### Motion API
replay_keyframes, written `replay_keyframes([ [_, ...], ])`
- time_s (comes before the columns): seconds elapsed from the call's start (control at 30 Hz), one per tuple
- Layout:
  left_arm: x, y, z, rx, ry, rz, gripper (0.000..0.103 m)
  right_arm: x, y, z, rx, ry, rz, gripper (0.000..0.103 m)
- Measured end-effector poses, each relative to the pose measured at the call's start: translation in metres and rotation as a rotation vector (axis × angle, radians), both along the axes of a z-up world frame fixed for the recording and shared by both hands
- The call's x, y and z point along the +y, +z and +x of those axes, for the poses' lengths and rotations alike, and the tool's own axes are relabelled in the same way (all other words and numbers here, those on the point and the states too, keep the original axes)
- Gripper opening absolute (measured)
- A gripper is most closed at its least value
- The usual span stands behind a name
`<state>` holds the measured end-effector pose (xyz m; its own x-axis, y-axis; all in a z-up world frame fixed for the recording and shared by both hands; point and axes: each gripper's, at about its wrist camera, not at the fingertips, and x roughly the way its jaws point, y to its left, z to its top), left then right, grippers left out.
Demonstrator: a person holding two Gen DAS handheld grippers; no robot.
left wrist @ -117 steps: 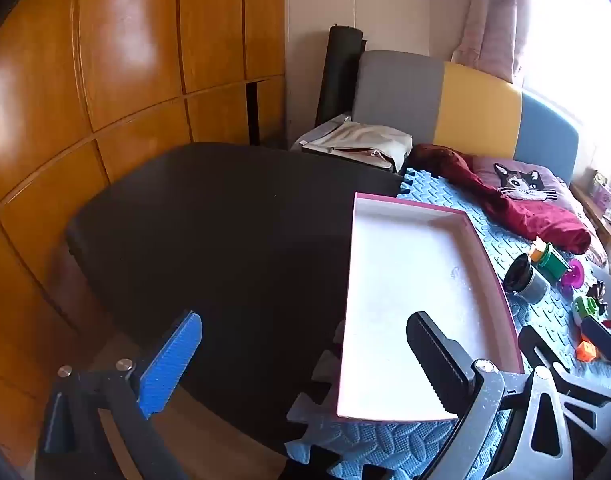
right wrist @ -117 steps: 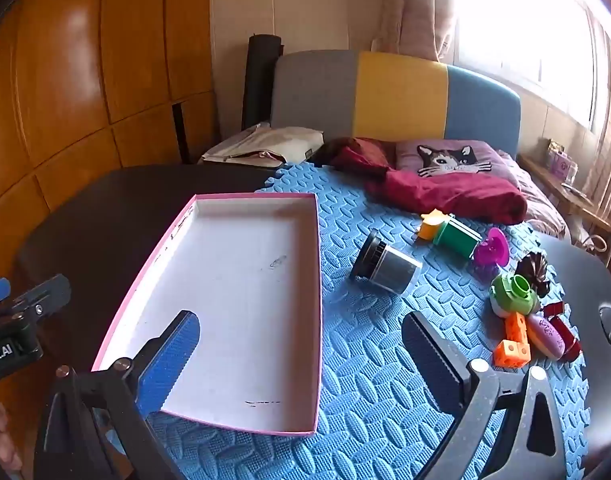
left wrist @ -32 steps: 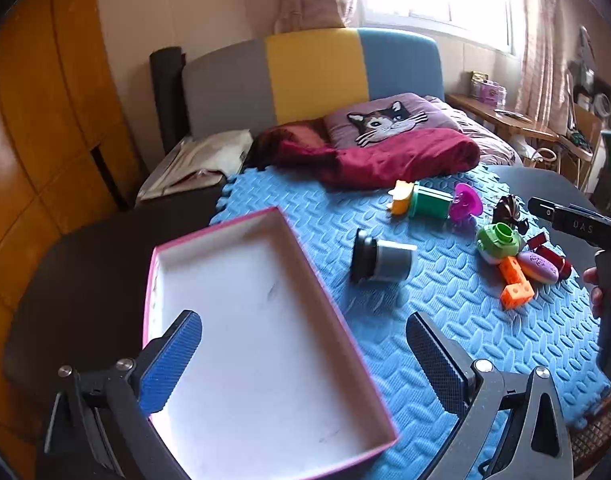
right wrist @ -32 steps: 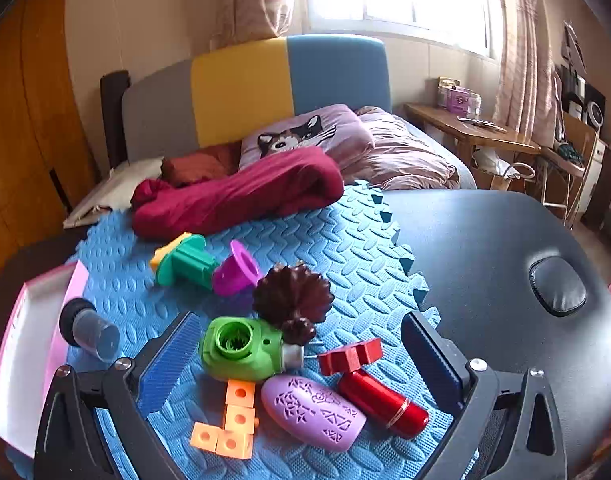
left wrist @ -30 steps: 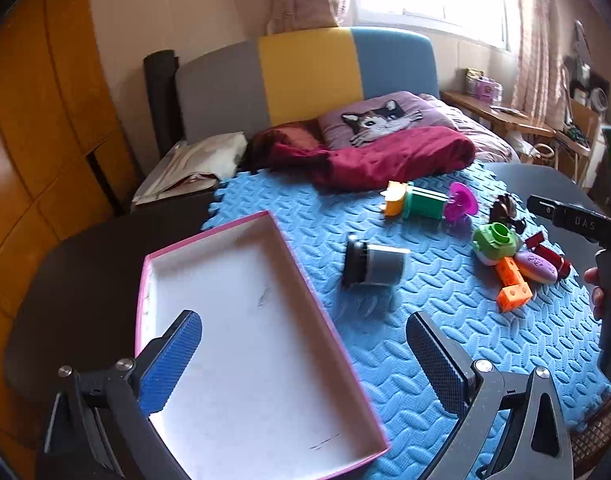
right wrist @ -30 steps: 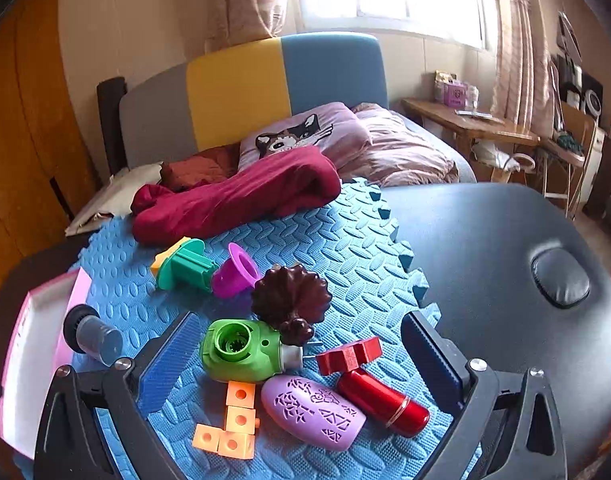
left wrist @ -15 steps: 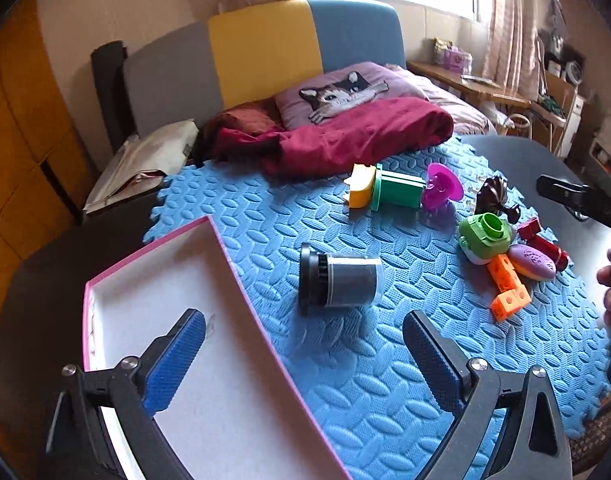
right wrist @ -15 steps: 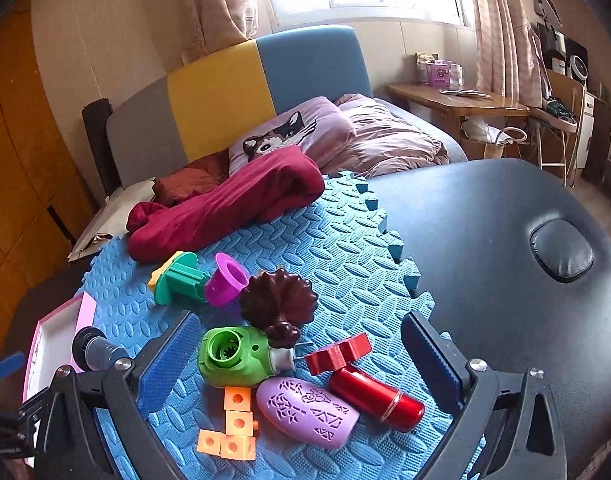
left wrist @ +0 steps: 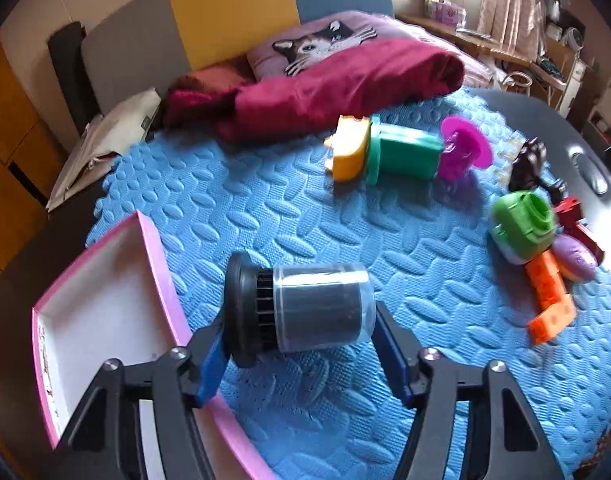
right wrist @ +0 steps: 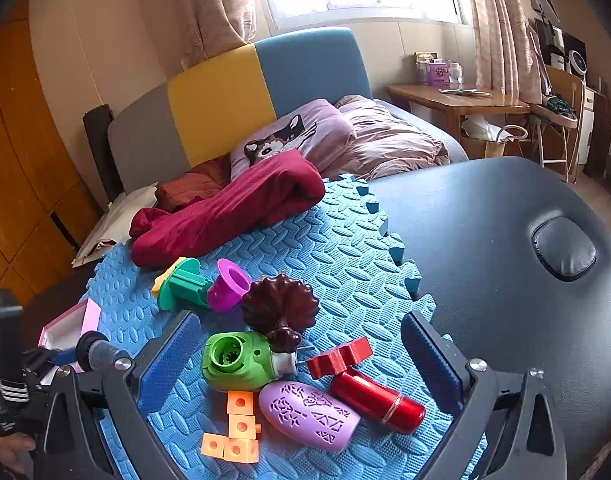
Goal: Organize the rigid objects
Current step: 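Grasp the black-and-clear cylinder with the left gripper, then carry the cylinder into the white tray and open the left gripper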
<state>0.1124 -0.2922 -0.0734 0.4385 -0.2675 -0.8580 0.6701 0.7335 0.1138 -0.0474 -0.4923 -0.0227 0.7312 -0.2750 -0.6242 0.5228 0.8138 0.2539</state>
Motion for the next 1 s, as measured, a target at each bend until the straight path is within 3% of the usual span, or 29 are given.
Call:
replay_keyframes([
  [0.1, 0.006, 0.002, -0.008, -0.013, 0.006, -0.033, 0.064, -0.007, 0.003, -0.006, -0.022, -0.034, 0.006, 0.102],
  [0.37, 0.036, 0.030, -0.043, -0.056, 0.029, -0.142, 0.063, -0.050, -0.015, -0.026, -0.099, -0.134, 0.269, 0.098],
  [0.47, 0.047, 0.036, -0.056, -0.074, 0.026, -0.160, 0.063, -0.051, -0.020, -0.023, -0.093, -0.119, 0.306, 0.097],
  [0.7, 0.069, 0.047, -0.076, -0.071, 0.037, -0.205, 0.063, -0.023, -0.023, -0.001, -0.014, 0.053, 0.288, 0.087],
  [0.87, 0.084, 0.050, -0.086, -0.066, 0.045, -0.221, 0.063, 0.007, -0.023, 0.010, 0.015, 0.219, 0.268, 0.064],
  [1.0, 0.099, 0.054, -0.090, -0.064, 0.061, -0.237, 0.063, 0.040, -0.030, 0.023, 0.104, 0.352, 0.210, 0.062],
])
